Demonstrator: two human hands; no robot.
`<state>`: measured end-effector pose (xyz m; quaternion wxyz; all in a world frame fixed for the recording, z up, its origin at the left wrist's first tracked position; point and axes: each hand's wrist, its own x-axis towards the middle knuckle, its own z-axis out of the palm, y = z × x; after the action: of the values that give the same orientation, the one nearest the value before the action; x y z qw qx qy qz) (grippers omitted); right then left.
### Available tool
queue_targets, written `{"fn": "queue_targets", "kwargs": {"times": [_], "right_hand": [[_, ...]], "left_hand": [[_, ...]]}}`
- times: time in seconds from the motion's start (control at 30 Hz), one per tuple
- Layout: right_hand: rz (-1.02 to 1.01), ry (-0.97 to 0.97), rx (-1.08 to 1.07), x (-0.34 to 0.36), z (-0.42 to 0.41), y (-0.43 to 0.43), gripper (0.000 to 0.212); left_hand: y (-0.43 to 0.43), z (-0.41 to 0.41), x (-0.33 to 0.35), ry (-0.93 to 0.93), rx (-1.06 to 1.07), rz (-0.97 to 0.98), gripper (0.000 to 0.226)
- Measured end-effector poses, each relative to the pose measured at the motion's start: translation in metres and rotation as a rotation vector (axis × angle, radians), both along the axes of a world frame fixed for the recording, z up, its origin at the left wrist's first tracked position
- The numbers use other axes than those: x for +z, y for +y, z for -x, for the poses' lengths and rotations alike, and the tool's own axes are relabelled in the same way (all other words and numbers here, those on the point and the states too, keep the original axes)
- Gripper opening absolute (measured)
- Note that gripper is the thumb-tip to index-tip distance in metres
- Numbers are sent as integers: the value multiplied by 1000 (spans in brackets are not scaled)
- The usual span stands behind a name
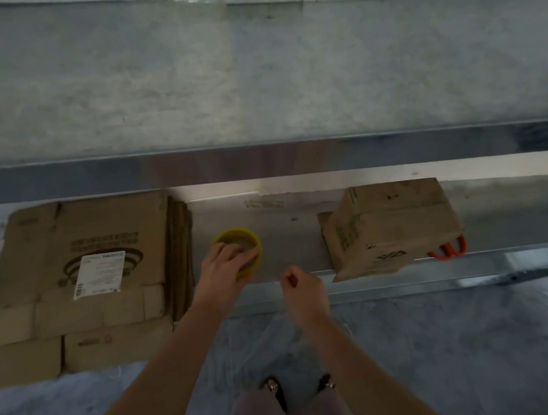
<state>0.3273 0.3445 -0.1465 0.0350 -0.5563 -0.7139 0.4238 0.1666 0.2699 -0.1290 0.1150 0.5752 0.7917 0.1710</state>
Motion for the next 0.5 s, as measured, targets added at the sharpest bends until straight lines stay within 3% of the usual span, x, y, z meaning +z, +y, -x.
{"fn": "queue_targets", "kwargs": {"times": [0.23,0.4,0.5], "right_hand": [[-180,-221,101,1,-1,4,19],[-212,-234,175,2,6,5,17],[-181,-212,134,6,0,8,26]], "left_hand": [[-4,6,5,-85,48,96,60],[-8,4,8,-69,-9,165,65],[-14,1,8,-84,-9,185,66]]}}
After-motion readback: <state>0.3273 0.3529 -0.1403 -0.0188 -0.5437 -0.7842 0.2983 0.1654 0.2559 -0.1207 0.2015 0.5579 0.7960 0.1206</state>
